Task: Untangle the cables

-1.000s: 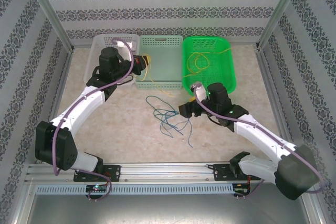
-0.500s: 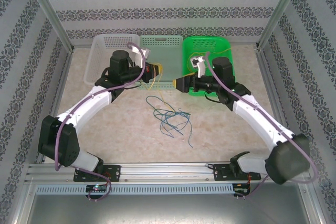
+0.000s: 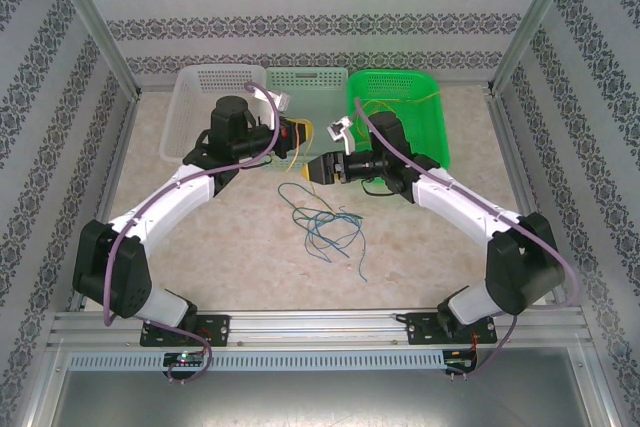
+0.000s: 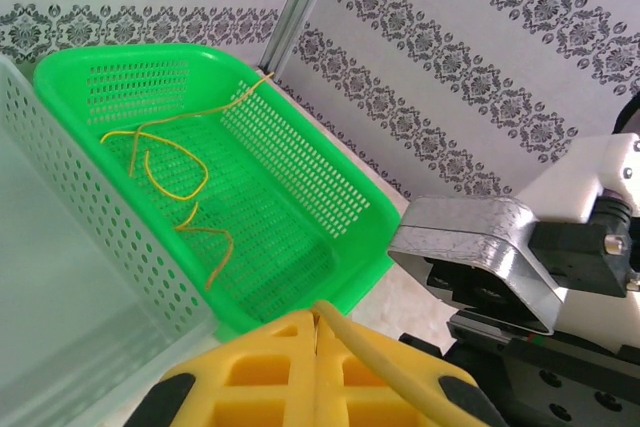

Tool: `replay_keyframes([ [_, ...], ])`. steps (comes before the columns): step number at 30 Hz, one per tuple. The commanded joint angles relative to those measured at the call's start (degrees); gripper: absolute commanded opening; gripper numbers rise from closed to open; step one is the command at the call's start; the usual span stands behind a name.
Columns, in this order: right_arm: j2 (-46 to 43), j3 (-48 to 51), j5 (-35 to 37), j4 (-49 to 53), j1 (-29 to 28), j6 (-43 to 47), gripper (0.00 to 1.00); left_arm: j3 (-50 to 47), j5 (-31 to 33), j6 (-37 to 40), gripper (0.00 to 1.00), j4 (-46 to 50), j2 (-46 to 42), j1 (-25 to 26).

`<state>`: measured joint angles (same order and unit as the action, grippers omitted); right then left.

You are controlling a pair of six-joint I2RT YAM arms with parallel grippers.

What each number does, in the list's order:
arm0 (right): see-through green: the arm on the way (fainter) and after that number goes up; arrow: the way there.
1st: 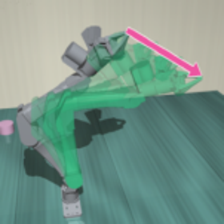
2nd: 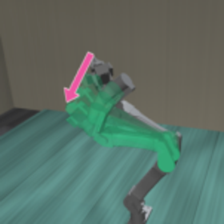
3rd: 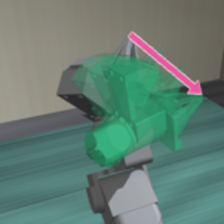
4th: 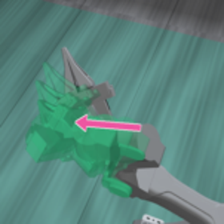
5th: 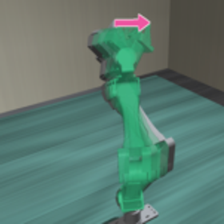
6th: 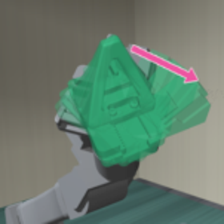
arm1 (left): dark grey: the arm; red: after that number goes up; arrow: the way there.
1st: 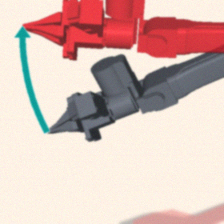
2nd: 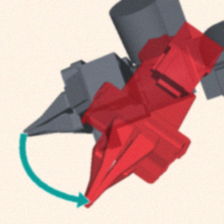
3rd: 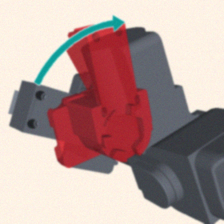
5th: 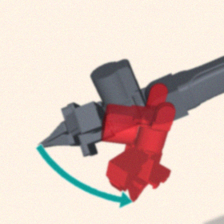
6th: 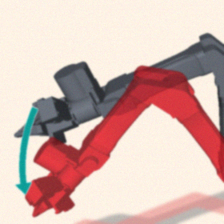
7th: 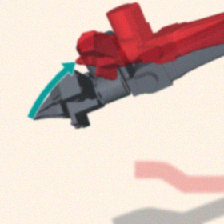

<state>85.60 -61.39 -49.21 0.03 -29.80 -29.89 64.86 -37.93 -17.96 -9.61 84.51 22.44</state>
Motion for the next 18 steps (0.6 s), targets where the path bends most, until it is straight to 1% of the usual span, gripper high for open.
replay_keyframes([
  [1, 1.95, -2.57, -2.48, -3.46, -1.35, -1.26, 0.71, -1.13, -0.65, 0.49, 0.01, -4.35, 0.04, 0.68],
  [4, 3.5, -3.16, -2.73, -3.33, -1.83, -1.04, 0.54, -1.7, -0.96, -0.22, 0.02, -5.86, -0.05, 0.8],
  [7, 4.55, -3.83, -2.91, -2.3, -2.28, -0.18, 0.33, -2.41, -1.22, -1.04, 0.01, -7.54, -0.45, 0.79],
  [8, 4.66, -3.91, -2.7, -1.49, -2.36, 0.59, 0.24, -2.45, -1.56, -1.18, 0.02, -8.14, -0.55, 0.85],
  [9, 4.61, -3.93, -2.23, -0.43, -2.37, 1.53, 0.17, -2.61, -1.78, -1.55, 0.02, -8.48, -0.66, 0.83],
  [11, 4.11, -3.92, -1.07, 1.4, -2.23, 3.53, 0.1, -2.79, -2.12, -1.88, 0.04, -9.21, -0.78, 0.81],
  [12, 3.68, -3.85, -0.11, 2.76, -2.11, 4.78, 0.1, -3.01, -2.22, -2.13, 0.07, -9.45, -0.85, 0.78],
  [14, 2.55, -3.84, 2.1, 5.97, -1.76, 7.56, 0.06, -3.14, -2.65, -2.37, 0.11, -9.64, -1.03, 0.78],
  [15, 1.87, -3.75, 3.67, 7.63, -1.44, 8.96, 0.04, -3.17, -2.71, -2.71, 0.16, -9.53, -1.08, 0.78],
  [16, 1.01, -3.75, 5.22, 9.19, -1.16, 10.31, 0.02, -3.16, -2.41, -2.92, 0.26, -8.96, -1.06, 0.79],
  [17, 0.11, -3.63, 6.6, 10.18, -0.82, 11.26, 0.01, -3.16, -2.19, -3.18, 0.33, -8.2, -0.96, 0.79],
  [18, -0.84, -3.5, 8.35, 11.42, -0.43, 12.42, 0.0, -3.02, -1.92, -3.32, 0.36, -7.31, -1.01, 0.77],
])
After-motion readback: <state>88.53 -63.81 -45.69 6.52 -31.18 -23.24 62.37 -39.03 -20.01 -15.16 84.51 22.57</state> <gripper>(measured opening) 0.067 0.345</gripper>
